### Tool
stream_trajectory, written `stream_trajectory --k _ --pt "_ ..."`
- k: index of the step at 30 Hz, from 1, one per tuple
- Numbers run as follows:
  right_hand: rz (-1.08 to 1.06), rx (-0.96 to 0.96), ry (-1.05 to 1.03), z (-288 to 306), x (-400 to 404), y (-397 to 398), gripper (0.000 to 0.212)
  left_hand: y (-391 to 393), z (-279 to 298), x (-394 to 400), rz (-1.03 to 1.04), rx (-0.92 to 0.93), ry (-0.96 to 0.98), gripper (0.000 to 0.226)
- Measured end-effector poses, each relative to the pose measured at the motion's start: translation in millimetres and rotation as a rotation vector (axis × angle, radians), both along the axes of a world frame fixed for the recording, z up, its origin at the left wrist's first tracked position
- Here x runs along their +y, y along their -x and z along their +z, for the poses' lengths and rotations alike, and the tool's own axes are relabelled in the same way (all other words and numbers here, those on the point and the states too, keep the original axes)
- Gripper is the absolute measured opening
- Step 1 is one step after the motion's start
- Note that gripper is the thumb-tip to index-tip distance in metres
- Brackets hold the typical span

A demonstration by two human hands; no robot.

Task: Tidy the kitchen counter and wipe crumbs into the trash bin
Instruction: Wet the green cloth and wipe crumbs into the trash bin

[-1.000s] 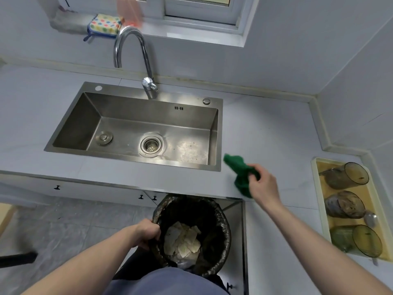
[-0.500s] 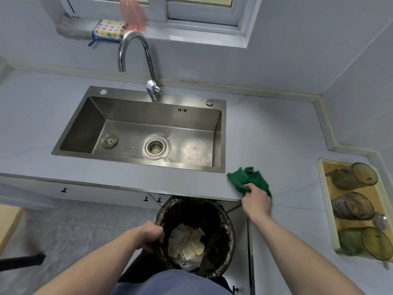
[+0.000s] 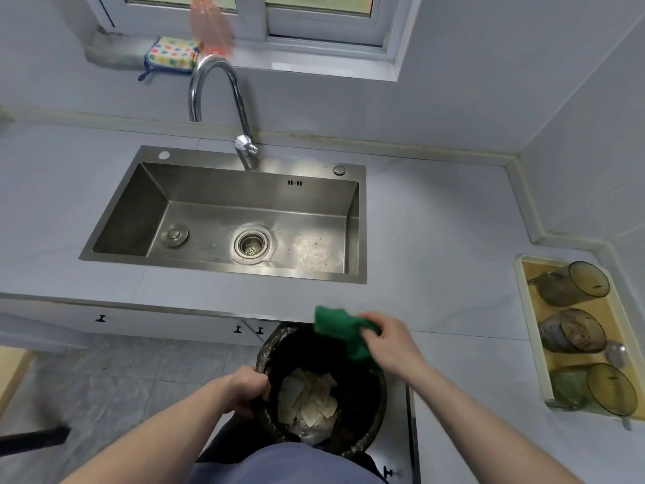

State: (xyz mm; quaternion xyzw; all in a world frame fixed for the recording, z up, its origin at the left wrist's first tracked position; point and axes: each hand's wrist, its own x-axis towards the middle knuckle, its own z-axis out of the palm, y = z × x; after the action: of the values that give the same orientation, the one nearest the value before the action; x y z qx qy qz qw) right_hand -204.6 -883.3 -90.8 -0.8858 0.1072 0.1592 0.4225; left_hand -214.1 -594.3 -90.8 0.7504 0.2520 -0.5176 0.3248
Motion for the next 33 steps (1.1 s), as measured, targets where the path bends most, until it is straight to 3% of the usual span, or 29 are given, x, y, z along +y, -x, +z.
stream_trajectory --k 7,12,15,19,24,33 --pt "-0.436 -0.262 0.163 24.2 -89.3 -49.0 0.03 -1.5 -0.9 0.6 -0.004 0.006 0.004 0.036" --pt "-0.338 0.072 0.356 -15.7 -86.3 -41.1 0.038 -2.5 -2.3 4.1 -0.027 0.012 -0.005 0.038" --pt "-0.274 0.078 0.438 -37.7 -47.5 -16.5 0.037 -3.3 -4.5 7.7 -0.007 0.02 0.009 0.04" --pt "-0.148 0.059 0.412 -38.1 -6.3 8.6 0.037 -5.6 -5.7 14.1 -0.016 0.025 0.01 0.04" --pt "0.06 0.157 0.182 -35.6 31.2 43.8 0.032 -7.7 -7.7 15.7 -0.055 0.023 0.002 0.038" --pt "-0.304 -0.02 0.112 -3.5 54.8 58.2 0.03 -30.9 -11.8 36.8 -0.163 0.023 0.097 0.039"
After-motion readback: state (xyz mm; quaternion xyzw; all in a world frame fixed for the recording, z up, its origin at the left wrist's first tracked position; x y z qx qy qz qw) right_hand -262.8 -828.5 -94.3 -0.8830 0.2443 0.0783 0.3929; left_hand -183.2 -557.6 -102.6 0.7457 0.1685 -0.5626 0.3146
